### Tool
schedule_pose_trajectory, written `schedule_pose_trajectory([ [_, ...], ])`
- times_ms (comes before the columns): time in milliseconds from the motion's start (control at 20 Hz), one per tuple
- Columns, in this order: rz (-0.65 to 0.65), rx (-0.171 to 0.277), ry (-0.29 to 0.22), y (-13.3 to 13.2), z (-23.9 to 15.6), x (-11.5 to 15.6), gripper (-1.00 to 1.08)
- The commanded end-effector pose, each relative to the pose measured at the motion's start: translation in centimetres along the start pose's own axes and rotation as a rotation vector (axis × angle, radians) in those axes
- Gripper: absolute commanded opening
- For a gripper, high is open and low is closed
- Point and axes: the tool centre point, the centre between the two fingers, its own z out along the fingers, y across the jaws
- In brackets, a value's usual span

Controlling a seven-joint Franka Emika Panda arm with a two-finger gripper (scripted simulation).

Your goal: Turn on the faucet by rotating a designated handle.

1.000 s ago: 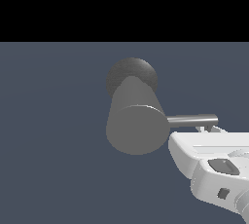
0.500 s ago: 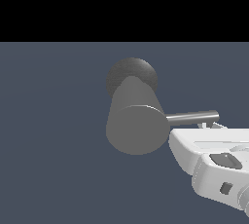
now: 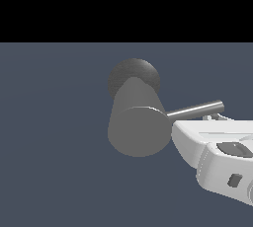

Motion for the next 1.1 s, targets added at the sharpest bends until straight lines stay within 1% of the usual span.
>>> schedule_pose_trajectory([
  [0, -0.008, -0.008, -0.043, 0.8, 0.3, -2.6, -1.00],
  [450, -0.011, -0.008, -0.057, 1.6, 0.2, -5.7, -1.00],
  [500, -0.011, -0.008, -0.057, 1.6, 0.2, -5.7, -1.00],
  [550, -0.001, 0.000, -0.003, 0.8, -0.2, -2.9, -1.00],
  [1050, -0.005, -0.003, -0.024, 2.8, -0.1, -6.0, -1.00],
])
